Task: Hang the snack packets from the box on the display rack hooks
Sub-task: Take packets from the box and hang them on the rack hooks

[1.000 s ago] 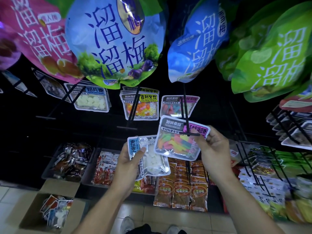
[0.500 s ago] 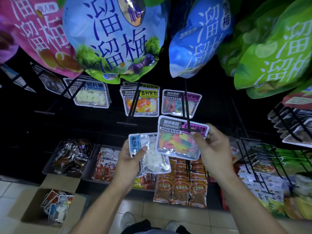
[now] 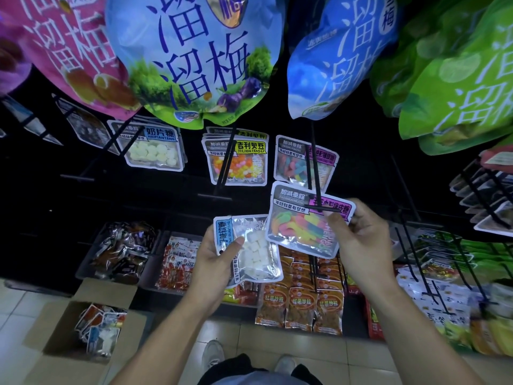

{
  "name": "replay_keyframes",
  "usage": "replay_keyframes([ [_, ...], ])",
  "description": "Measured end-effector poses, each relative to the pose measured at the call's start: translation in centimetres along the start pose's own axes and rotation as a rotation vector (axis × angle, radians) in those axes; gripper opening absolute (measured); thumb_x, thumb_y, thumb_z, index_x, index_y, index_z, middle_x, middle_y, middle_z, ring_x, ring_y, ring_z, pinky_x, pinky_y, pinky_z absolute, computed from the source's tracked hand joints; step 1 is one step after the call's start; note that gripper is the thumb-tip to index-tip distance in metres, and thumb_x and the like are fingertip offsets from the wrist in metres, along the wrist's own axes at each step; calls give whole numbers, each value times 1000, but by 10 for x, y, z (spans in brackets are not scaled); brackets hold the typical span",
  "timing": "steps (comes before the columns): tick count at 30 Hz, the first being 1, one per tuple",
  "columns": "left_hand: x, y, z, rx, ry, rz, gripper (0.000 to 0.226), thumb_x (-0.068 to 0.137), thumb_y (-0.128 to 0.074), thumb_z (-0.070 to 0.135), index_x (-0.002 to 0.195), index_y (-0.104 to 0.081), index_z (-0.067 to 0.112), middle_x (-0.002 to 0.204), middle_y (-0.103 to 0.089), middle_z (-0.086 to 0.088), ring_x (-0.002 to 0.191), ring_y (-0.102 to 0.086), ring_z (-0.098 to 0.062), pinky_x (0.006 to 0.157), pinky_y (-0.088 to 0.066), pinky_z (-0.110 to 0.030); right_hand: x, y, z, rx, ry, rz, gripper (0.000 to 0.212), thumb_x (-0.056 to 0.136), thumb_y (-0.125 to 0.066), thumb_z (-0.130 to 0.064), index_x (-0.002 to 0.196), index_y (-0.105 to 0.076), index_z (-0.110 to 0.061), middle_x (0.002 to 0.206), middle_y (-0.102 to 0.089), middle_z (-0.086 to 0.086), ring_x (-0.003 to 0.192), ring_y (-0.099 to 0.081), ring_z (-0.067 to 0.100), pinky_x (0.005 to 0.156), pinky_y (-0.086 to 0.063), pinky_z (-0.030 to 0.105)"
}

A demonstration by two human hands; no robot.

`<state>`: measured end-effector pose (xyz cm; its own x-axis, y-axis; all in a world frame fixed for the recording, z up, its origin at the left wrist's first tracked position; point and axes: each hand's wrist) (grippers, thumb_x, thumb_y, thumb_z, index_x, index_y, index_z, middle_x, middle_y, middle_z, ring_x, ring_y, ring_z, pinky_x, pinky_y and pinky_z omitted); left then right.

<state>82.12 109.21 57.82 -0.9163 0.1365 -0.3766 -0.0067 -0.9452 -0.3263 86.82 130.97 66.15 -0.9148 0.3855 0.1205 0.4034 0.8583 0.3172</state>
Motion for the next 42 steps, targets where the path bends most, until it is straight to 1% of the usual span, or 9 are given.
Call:
replay_keyframes([
  [2, 1, 1, 0, -3, 2, -1, 32, 100, -60, 3, 129, -59, 15, 121, -75, -9, 107, -74, -29, 77, -65, -42, 1, -2, 0, 13, -13, 2, 25, 101, -59, -10, 97, -70, -32, 93, -76, -12, 88, -73, 11, 81, -61, 46],
  [10, 4, 6, 2, 39, -34, 22, 28, 98, -63, 5, 123, -62, 18, 116, -77, -5, 109, -73, -30, 90, -60, -55, 46, -12, 10, -16, -11, 80, 10, 101, -63, -30, 93, -70, -32, 93, -75, -5, 92, -72, 12, 85, -59, 42],
  [17, 2, 13, 6, 46, -78, 4, 27, 98, -63, 4, 119, -63, 20, 111, -78, -1, 100, -76, -21, 72, -62, -34, 86, -27, 22, -24, 9, 207, 13, 99, -66, -30, 96, -72, -19, 85, -74, -8, 81, -71, 6, 69, -54, 22],
  [23, 1, 16, 12, 67, -84, -33, 27, 98, -63, 6, 125, -62, 13, 116, -77, -8, 104, -75, -26, 73, -62, -33, 98, -33, 29, -70, 16, 287, 12, 96, -69, -32, 98, -72, -21, 87, -73, -11, 82, -69, 6, 71, -52, 25],
  [26, 0, 17, 16, 79, -94, -43, 29, 99, -63, 7, 127, -61, 12, 117, -76, -7, 107, -75, -25, 78, -63, -35, 80, -34, 34, 54, 35, 457, 20, 90, -77, -29, 100, -61, -32, 99, -66, -11, 90, -64, 0, 79, -52, 20],
  [28, -2, 19, 18, 90, -101, -46, 29, 99, -64, 8, 128, -61, 13, 117, -77, -6, 107, -75, -25, 81, -63, -38, 61, -37, 38, 102, 54, 506, 27, 88, -78, -24, 92, -55, -36, 90, -61, -12, 80, -60, -4, 78, -50, 21],
  [31, -5, 23, 19, 139, -113, -59, 29, 99, -64, 6, 127, -62, 13, 114, -77, -4, 104, -75, -19, 81, -60, -30, 28, -54, 41, 18, -76, 213, 15, 88, -79, -26, 87, -64, -28, 82, -67, -9, 73, -63, -3, 77, -52, 31],
  [36, -18, 36, 22, 321, -140, -145, 27, 99, -65, 7, 126, -62, 11, 114, -75, -11, 102, -71, -20, 86, -58, -33, 0, -84, 15, -86, -43, -344, 30, 83, -80, -38, 111, -69, -42, 103, -70, -19, 96, -63, -8, 76, -49, 10],
  [42, -52, 47, 24, 397, -200, -101, 27, 100, -65, 11, 127, -65, 12, 117, -72, -18, 104, -69, -23, 95, -53, -39, 0, -99, -11, -151, 26, -702, 19, 84, -80, -37, 102, -74, -41, 91, -75, -14, 86, -70, 1, 77, -58, 27],
])
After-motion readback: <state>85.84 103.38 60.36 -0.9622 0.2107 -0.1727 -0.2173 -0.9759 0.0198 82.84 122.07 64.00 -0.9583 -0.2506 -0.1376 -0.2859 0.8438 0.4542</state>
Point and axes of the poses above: each hand's wrist, its own x-axis towards the middle knuckle, its own y-axis out of the back of the hand, z = x × y
